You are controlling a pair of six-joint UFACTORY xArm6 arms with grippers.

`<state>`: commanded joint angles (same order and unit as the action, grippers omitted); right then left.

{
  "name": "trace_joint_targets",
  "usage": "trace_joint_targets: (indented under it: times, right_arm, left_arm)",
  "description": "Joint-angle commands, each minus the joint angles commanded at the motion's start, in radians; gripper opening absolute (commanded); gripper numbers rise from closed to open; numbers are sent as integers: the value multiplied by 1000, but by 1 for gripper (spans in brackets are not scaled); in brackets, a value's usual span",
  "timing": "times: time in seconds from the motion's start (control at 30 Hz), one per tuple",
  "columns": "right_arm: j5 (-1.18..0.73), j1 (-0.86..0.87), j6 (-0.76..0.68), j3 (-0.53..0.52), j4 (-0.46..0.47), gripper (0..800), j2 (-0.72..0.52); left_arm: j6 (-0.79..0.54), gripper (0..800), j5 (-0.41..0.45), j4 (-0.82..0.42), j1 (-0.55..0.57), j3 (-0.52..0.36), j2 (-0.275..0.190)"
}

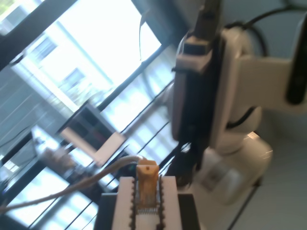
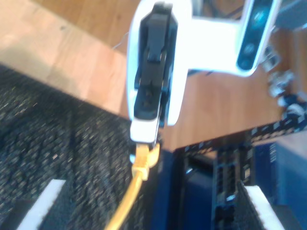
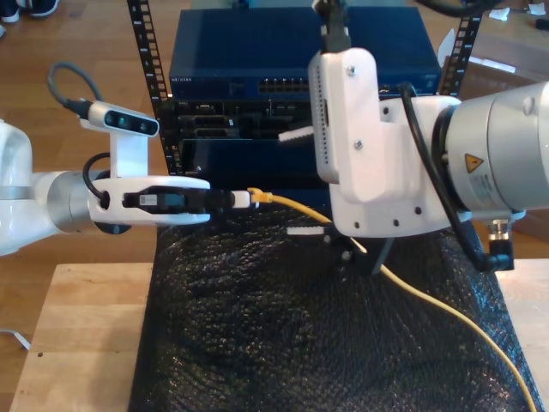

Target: Grab the cable and plug it in

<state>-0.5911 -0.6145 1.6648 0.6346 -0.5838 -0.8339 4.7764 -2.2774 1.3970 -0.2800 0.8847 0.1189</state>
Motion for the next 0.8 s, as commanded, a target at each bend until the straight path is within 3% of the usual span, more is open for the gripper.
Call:
trace_joint_targets:
  times: [0.37, 0.63, 0.8]
  right_arm:
    - [34, -29, 17, 2, -2, 751, -5]
    - [38, -29, 17, 0, -48, 667, 0]
    - [40, -31, 20, -18, -68, 568, 0]
  left_arm:
    - [0, 29, -61, 23, 3, 9, 2]
    - [-2, 28, -72, 23, 5, 8, 2]
    - [-2, 28, -74, 23, 8, 6, 2]
